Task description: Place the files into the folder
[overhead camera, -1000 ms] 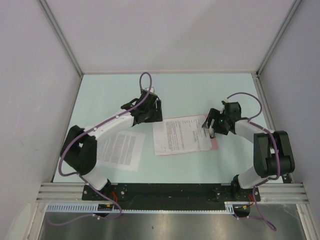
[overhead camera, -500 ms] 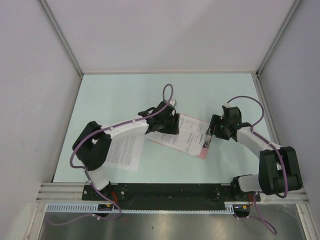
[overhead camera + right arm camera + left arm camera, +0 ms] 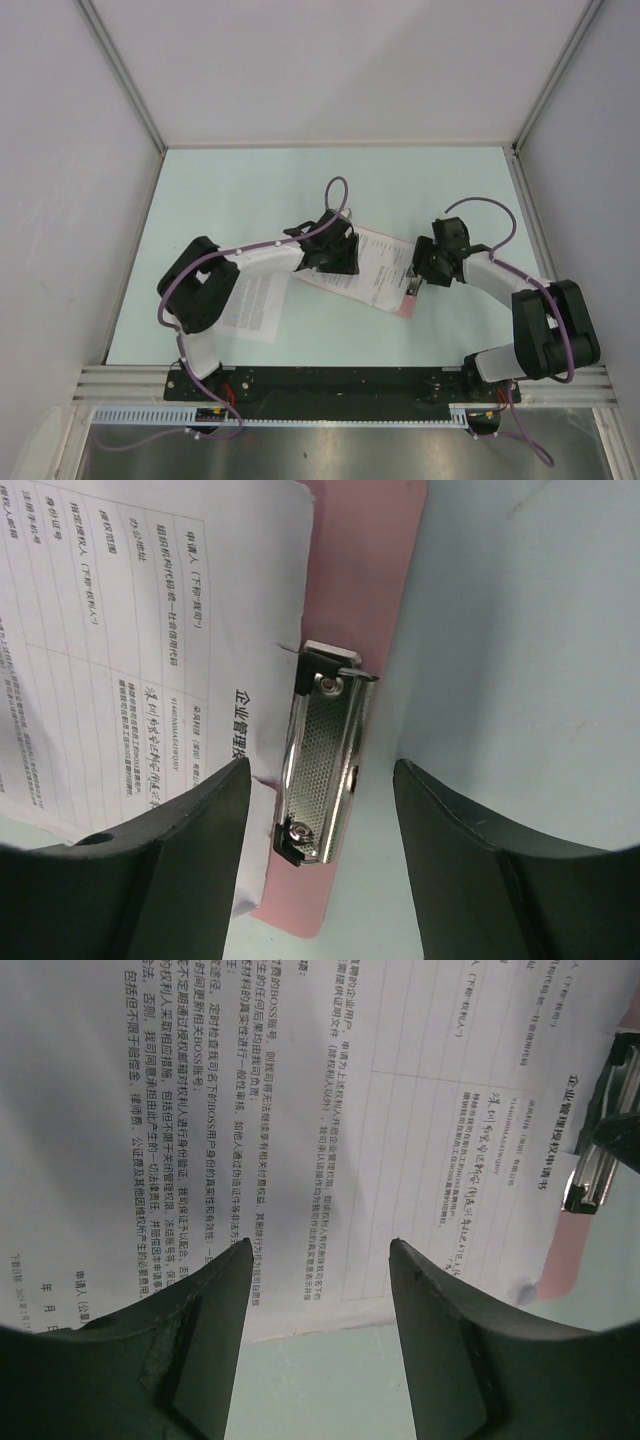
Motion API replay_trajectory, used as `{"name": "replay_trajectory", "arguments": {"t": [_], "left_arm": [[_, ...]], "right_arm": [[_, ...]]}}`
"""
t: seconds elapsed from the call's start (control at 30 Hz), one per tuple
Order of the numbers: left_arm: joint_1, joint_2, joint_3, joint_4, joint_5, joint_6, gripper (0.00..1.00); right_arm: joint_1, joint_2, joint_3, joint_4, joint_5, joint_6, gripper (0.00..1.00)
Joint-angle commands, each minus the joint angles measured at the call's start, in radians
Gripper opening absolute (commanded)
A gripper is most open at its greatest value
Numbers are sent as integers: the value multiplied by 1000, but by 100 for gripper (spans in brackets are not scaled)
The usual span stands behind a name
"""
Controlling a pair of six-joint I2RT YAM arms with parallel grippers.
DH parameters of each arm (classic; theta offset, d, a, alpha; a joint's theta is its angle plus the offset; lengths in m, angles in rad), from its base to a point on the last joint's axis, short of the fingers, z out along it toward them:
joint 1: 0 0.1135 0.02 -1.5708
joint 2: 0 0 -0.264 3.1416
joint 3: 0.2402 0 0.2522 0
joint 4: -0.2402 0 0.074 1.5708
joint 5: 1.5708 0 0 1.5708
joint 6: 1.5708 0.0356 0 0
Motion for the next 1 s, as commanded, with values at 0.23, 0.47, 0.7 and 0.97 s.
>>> {"name": "replay_trajectory", "arguments": {"t": [0.23,0.47,0.7,0.97], "left_arm": [[-5,48,-59,63,3,-75,63],[-5,48,-62,62,4,-82,63],[-17,53,-75,66,-1,-107,63],[-25,40,-84,59,-10,-121,63]], "right_arm": [[40,32,11,0,118,63,50],[70,35,12,-15,149,100,50],[94,52,18,-63,207,146,51],[162,74,20,-98,293,209,47]]}}
